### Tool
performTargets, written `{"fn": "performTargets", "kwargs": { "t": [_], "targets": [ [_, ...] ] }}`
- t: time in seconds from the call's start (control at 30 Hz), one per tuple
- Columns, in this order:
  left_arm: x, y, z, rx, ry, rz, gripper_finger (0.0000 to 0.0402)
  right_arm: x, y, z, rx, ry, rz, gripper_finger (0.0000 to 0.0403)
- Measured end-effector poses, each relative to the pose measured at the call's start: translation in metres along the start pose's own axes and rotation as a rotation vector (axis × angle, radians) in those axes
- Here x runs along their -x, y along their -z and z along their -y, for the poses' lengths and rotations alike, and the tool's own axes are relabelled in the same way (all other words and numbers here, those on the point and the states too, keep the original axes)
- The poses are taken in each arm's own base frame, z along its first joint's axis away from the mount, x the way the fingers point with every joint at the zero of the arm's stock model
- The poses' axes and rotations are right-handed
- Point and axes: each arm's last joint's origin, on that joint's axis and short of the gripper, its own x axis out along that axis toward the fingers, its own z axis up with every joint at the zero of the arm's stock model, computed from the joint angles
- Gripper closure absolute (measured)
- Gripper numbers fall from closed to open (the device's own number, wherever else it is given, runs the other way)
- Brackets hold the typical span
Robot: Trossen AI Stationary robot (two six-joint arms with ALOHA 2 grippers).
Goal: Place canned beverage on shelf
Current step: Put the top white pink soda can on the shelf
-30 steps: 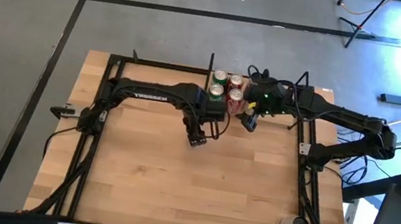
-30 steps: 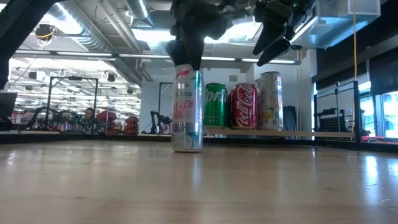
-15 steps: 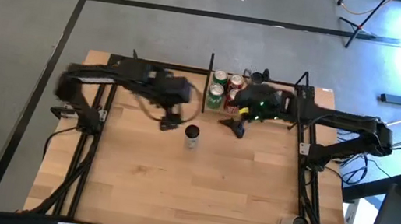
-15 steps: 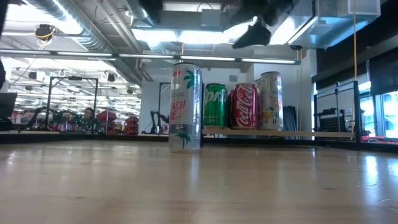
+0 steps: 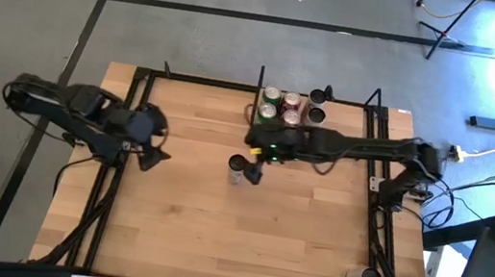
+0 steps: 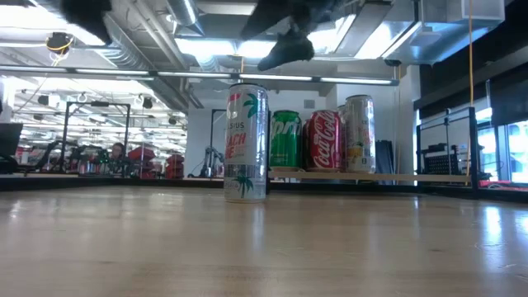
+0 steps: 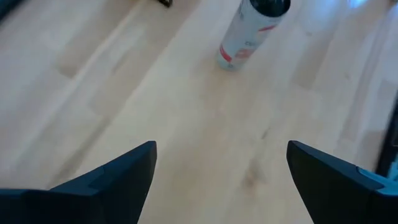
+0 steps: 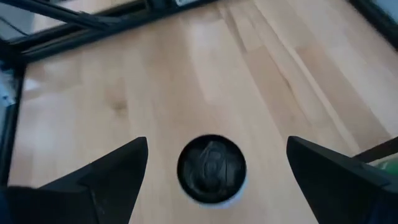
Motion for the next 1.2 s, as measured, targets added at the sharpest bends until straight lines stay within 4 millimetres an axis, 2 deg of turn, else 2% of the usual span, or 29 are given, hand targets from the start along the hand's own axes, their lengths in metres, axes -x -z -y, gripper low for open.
{"fn": "performTargets", "kwargs": {
  "t": [0.13, 0.37, 0.6, 0.77, 1.2],
  "targets": [
    [0.003, 0.017, -0.007, 0.052, 0.046, 0.004, 0.0056, -0.019, -0.012, -0.002, -0.097, 0.067, -0.091, 0.0031],
    [0.007, 0.021, -0.005, 0.027, 0.069, 0.021, 0.0056, -0.036, -0.019, -0.011, -0.242, 0.099, -0.138, 0.0031],
    [0.005, 0.022, -0.001, -0.011, 0.076, 0.013, 0.0056, -0.04, -0.009, -0.027, -0.212, 0.185, -0.134, 0.0031],
    [0.004, 0.023, 0.002, -0.04, 0.086, 0.012, 0.0056, -0.056, -0.002, -0.025, -0.217, 0.234, -0.156, 0.0031],
    [0.005, 0.021, 0.006, -0.044, 0.121, 0.044, 0.0056, -0.076, 0.02, -0.022, -0.232, 0.269, -0.306, 0.0031]
  ]
}}
